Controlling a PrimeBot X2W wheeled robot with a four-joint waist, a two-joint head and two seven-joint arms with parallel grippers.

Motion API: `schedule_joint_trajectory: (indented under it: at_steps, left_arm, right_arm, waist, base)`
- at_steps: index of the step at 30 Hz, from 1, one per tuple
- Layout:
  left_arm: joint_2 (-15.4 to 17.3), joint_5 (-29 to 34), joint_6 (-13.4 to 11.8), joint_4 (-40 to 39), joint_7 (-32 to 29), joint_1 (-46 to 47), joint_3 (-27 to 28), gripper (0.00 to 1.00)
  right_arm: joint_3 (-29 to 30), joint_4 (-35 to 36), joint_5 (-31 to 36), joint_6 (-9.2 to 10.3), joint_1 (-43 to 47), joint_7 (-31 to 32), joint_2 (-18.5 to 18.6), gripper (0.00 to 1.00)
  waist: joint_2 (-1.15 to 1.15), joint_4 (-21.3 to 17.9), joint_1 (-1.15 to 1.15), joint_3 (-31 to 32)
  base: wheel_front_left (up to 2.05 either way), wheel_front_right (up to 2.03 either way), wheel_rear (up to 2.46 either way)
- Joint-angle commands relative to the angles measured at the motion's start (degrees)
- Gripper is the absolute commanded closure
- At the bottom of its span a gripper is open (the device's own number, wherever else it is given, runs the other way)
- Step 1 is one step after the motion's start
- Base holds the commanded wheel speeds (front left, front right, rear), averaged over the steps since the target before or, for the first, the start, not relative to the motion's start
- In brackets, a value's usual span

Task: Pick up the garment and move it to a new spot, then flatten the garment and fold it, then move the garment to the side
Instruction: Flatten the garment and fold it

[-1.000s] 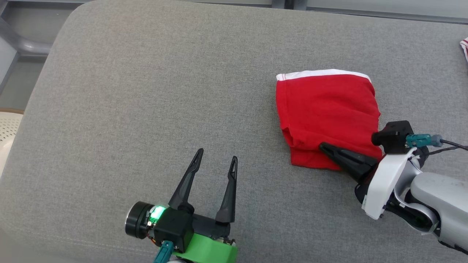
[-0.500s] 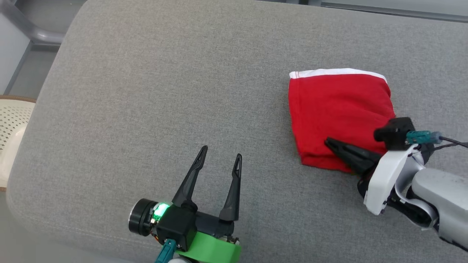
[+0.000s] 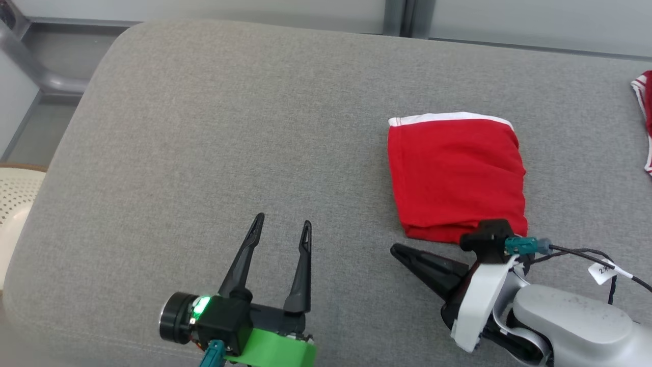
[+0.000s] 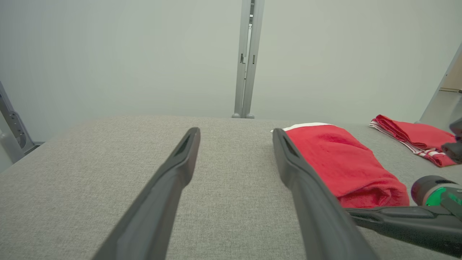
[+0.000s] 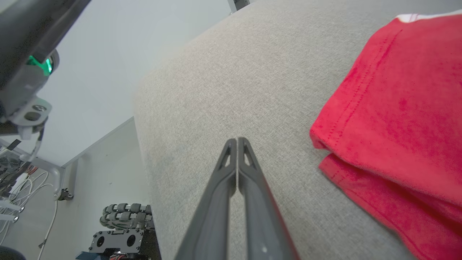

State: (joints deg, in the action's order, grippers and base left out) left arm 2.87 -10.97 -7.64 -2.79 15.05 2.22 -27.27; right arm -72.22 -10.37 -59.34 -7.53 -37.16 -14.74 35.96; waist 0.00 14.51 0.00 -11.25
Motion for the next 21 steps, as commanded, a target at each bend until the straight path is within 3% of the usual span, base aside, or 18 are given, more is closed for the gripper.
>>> schedule_joint_trajectory:
  at_steps: [1,7,11,15,21]
  left_arm:
    - [0.09,0.01,-0.34,-0.29,0.13,-1.11,1.09,0.00]
    - [0.09,0.18,0.28,-0.95,0.13,-4.22,5.87,0.00]
    - [0.09,0.36,0.62,-1.15,0.13,-6.46,8.52,0.00]
    - [0.08,0.21,0.77,-1.42,0.13,-8.74,10.39,0.00]
    - [0.09,1.00,1.47,-1.43,0.13,-11.39,12.52,0.00]
  right_arm:
    - [3.20,-0.73,2.12,0.10,0.87,-0.48,-1.11,0.00]
    - [24.53,-2.00,15.72,0.09,11.19,-0.40,-8.42,0.00]
    - [34.88,-2.08,21.49,0.09,19.30,-0.42,-13.62,0.00]
    - [41.00,-2.03,26.06,0.09,25.30,-0.42,-17.36,0.00]
    - [44.99,-2.34,33.46,0.09,30.05,-0.42,-19.25,0.00]
  waist:
    - [0.00,-3.23,0.00,2.68]
    - [0.00,-8.37,0.00,6.27]
    - [0.00,-11.57,0.00,9.21]
    - [0.00,-14.49,0.00,11.37]
    - [0.00,-17.58,0.00,13.11]
  base:
    - [0.00,0.00,0.00]
    - [0.00,0.00,0.00]
    - [0.00,0.00,0.00]
    - [0.00,0.00,0.00]
    - [0.00,0.00,0.00]
